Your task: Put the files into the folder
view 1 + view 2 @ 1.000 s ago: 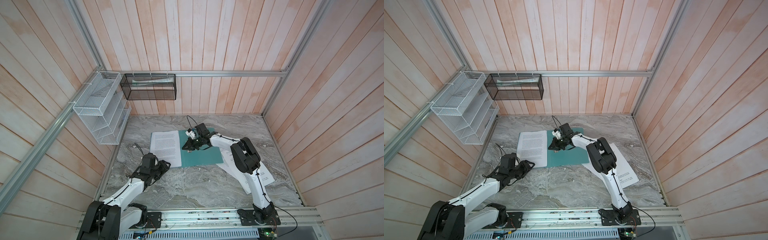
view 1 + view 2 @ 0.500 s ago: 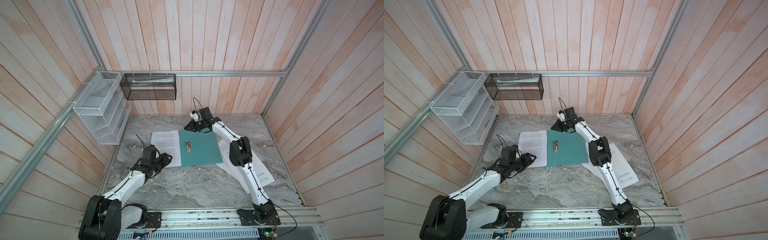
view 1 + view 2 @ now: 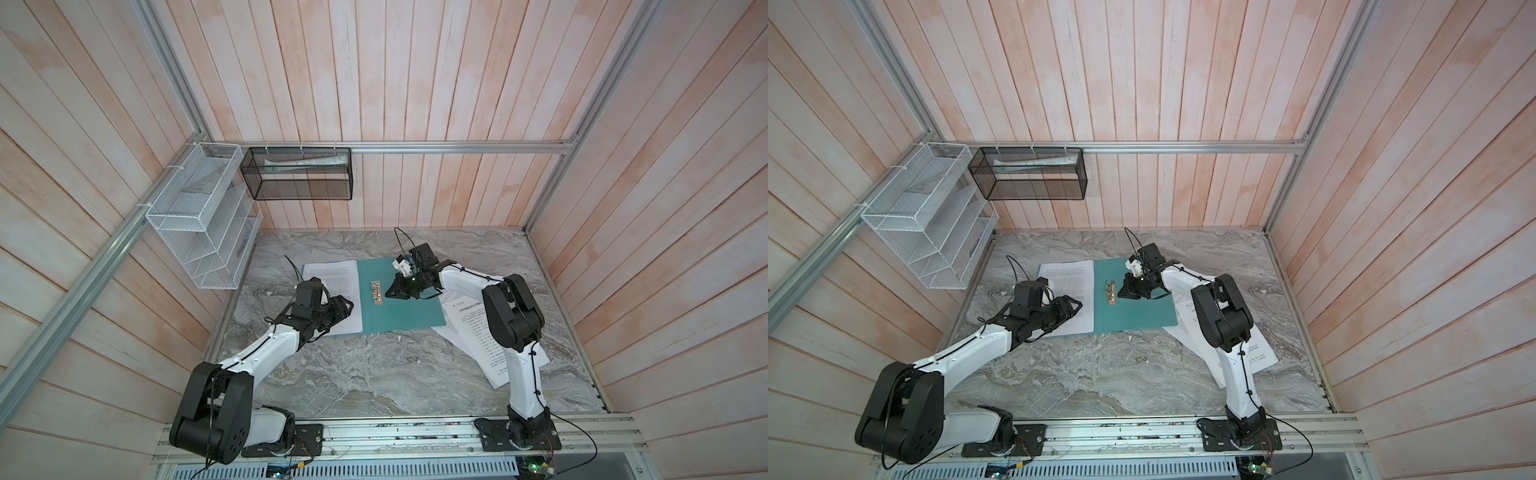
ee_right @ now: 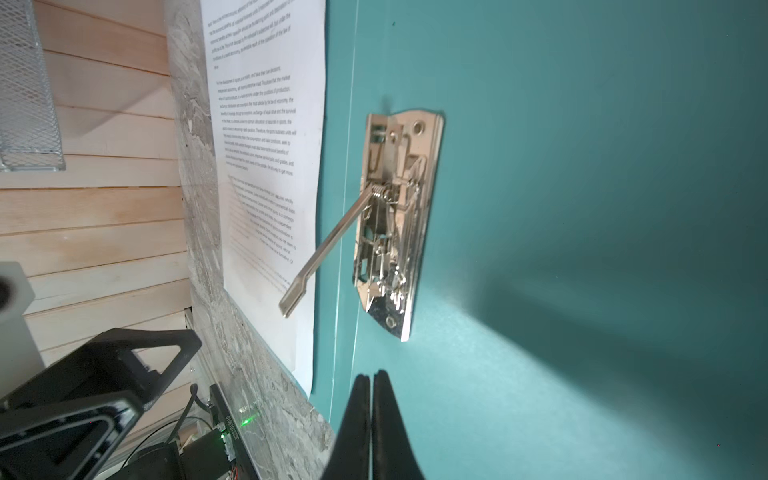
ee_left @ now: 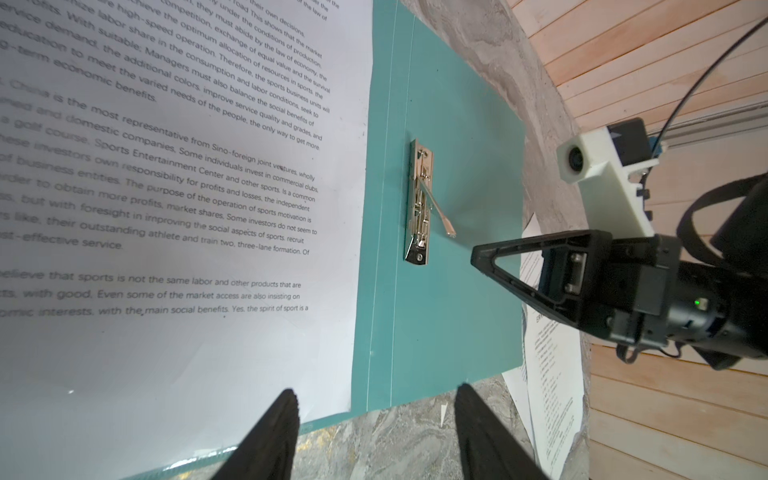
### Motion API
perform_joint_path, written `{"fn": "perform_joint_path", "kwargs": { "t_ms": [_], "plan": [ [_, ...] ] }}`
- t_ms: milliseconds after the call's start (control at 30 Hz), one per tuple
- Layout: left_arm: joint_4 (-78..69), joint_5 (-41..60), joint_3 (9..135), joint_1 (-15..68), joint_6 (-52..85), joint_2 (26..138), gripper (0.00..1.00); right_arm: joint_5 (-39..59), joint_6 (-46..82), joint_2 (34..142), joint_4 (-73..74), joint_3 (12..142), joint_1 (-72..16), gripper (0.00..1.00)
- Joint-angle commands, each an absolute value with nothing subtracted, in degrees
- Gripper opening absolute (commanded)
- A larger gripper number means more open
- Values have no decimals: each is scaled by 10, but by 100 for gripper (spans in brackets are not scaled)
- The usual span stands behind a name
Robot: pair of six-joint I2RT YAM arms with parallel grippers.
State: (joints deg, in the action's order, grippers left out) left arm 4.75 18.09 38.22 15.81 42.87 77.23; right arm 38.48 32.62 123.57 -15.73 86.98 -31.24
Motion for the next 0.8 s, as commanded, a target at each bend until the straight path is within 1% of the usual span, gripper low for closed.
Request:
{"fn": "perform_joint_path", "kwargs": {
  "t_ms": [0,167,400,567,767],
  "plan": [
    [30,192,385,161,426,777,61,409,339,1240,-96,855,-327,0],
    [35,191,383,163,423,775,61,415,347,1272,-90,889,-340,0],
    [40,187,384,163,417,775,61,433,348,1336,-110,995,-328,0],
    [47,182,385,163,410,774,61,444,350,1395,-148,1121,-314,0],
    [44,188,390,162,405,781,61,448,343,1497,-255,1339,-299,0]
  ]
}}
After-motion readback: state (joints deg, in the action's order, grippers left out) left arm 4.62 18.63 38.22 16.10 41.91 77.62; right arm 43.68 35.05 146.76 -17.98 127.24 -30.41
